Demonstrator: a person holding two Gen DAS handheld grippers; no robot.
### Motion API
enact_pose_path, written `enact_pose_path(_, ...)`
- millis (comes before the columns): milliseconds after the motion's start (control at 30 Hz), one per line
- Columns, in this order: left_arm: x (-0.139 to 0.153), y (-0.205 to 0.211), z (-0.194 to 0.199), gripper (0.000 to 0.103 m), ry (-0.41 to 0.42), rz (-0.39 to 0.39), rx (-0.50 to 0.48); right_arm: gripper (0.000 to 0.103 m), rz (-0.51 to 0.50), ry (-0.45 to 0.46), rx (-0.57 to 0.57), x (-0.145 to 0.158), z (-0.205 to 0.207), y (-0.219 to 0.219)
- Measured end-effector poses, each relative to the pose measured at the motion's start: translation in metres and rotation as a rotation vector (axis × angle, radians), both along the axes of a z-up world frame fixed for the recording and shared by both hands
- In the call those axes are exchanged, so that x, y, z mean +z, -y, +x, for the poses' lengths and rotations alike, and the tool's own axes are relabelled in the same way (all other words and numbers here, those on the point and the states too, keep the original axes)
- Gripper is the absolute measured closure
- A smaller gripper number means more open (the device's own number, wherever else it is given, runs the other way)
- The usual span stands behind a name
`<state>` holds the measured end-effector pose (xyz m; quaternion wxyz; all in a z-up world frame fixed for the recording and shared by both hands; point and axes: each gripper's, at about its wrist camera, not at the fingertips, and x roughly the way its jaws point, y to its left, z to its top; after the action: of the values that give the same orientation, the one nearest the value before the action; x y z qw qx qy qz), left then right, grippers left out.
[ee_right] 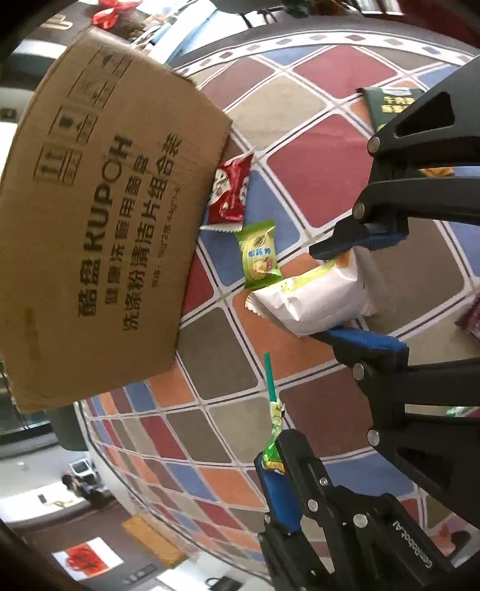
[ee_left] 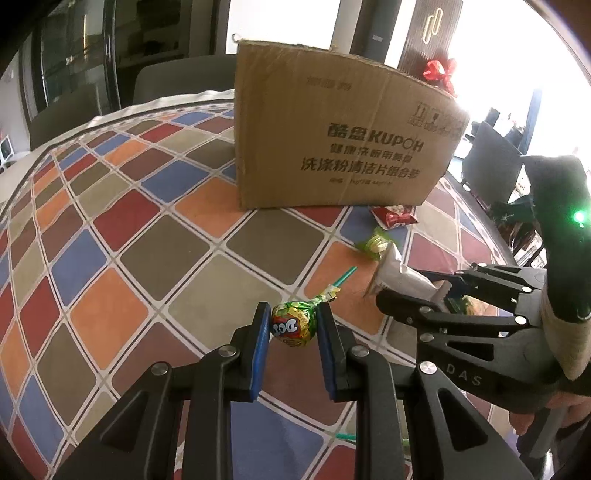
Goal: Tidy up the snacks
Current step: 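Grasp the green lollipop with the left tool while the right tool grasps the white packet, then carry the lollipop and white packet into the box and open both tools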
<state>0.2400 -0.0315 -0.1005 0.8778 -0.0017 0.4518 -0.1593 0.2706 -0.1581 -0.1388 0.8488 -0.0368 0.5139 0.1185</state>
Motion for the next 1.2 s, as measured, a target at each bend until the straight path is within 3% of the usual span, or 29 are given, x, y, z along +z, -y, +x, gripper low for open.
enact_pose_path(433,0.032,0.013,-0.015,0.078,0.080,0.003,-0.025,0.066,0.074,0.077,-0.094,0.032,-0.027,0.018)
enact_pose_path(767,0.084,0.019,-0.022,0.078,0.202,-0.011,-0.033,0.066,0.126,0.212,-0.143,0.087,-0.040,0.033)
enact_pose_path(1200,0.154,0.026,0.007,0.078,0.351,-0.026,-0.028,0.066,0.158,0.385,-0.173,0.160,-0.022,0.048)
